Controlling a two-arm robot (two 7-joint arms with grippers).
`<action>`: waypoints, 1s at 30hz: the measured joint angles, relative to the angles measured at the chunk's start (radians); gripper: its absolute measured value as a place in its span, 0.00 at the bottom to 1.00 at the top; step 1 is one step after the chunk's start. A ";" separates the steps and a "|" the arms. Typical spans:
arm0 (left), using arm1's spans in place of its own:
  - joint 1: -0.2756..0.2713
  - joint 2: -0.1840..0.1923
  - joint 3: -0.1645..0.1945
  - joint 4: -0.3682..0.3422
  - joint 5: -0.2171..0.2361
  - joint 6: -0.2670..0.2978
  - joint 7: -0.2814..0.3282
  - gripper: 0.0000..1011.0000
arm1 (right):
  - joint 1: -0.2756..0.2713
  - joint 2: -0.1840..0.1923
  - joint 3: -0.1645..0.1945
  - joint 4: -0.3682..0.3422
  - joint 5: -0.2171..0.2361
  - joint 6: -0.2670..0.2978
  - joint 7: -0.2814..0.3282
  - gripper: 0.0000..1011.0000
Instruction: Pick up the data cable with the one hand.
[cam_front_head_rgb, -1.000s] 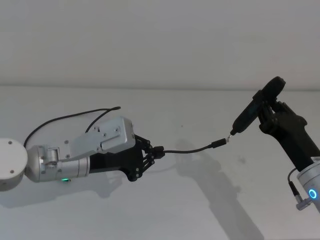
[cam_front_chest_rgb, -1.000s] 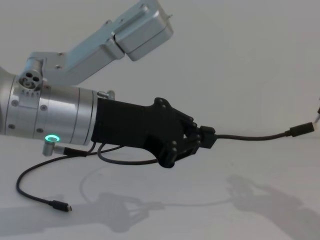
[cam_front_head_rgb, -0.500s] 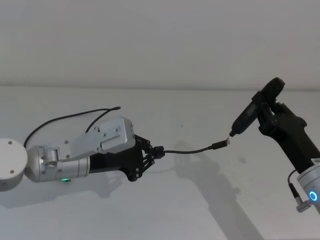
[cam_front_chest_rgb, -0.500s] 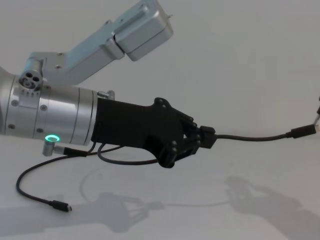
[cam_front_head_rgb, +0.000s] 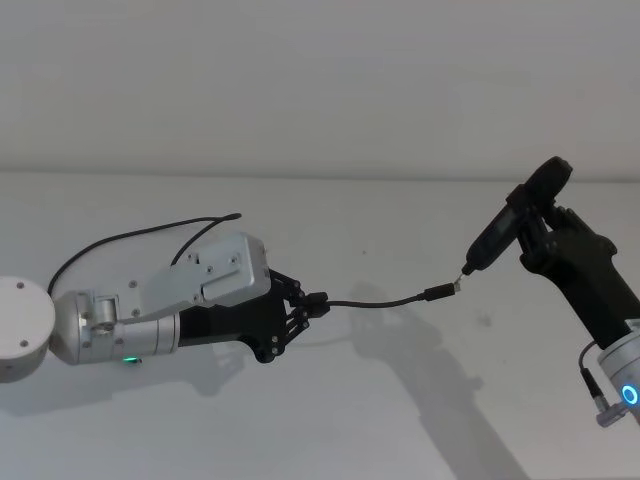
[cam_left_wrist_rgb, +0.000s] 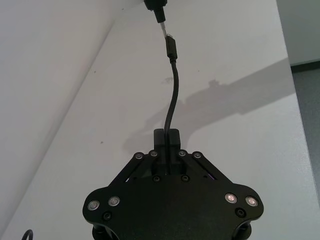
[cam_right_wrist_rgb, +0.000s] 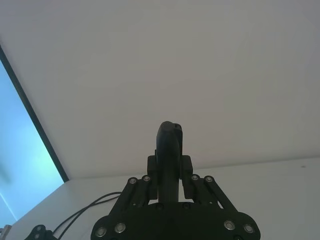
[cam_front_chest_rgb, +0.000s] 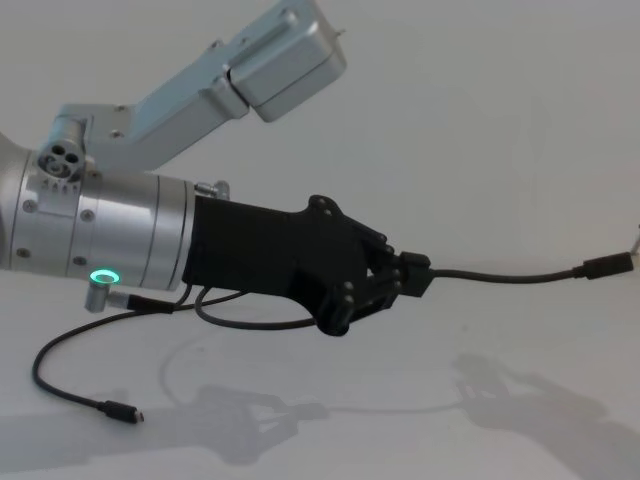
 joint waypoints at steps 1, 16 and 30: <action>0.000 0.000 0.000 0.000 0.000 0.000 0.000 0.05 | 0.000 0.000 0.000 0.000 -0.001 0.000 0.000 0.27; 0.000 0.000 0.000 0.000 0.000 0.000 0.000 0.05 | 0.000 -0.002 0.004 0.002 -0.004 0.000 0.001 0.27; 0.000 0.000 0.000 0.000 0.000 0.000 0.000 0.05 | 0.001 -0.003 0.006 0.004 -0.006 0.001 0.002 0.27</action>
